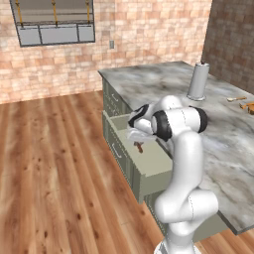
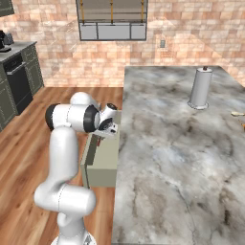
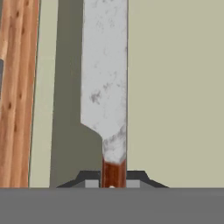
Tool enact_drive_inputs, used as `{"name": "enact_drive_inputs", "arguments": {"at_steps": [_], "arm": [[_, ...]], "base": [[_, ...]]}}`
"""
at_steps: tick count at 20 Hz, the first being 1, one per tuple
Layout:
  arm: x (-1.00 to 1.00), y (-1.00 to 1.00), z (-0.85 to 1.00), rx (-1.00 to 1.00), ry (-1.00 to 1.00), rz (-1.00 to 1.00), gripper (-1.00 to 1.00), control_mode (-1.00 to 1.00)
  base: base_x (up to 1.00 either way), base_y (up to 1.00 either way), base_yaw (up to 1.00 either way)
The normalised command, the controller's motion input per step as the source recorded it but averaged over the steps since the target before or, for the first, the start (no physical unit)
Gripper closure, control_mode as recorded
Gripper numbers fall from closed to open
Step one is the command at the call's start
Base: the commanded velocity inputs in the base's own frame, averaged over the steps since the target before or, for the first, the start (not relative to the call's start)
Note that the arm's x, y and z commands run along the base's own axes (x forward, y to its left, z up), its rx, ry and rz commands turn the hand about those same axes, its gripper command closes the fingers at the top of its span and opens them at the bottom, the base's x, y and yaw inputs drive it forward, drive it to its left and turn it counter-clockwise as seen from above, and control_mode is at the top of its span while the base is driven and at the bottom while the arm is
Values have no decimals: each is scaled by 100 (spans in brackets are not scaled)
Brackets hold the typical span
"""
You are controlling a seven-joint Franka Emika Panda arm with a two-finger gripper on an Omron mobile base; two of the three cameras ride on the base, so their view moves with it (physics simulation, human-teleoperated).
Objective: Pick up the metallic utensils from the counter and place them in the open drawer. Make sure not to pick up any wooden utensils.
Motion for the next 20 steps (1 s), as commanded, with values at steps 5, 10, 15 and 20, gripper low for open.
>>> {"name": "enact_drive_inputs", "arguments": {"at_steps": [5,10,15,20], "arm": [[25,2,-43,0,1,0,100,-100],[17,21,-42,0,0,0,100,-100],[24,35,-44,0,0,-1,100,-100],[14,39,-23,0,0,0,100,-100]], "base": [[0,0,0],[0,0,0],[0,0,0],[0,0,0]]}}
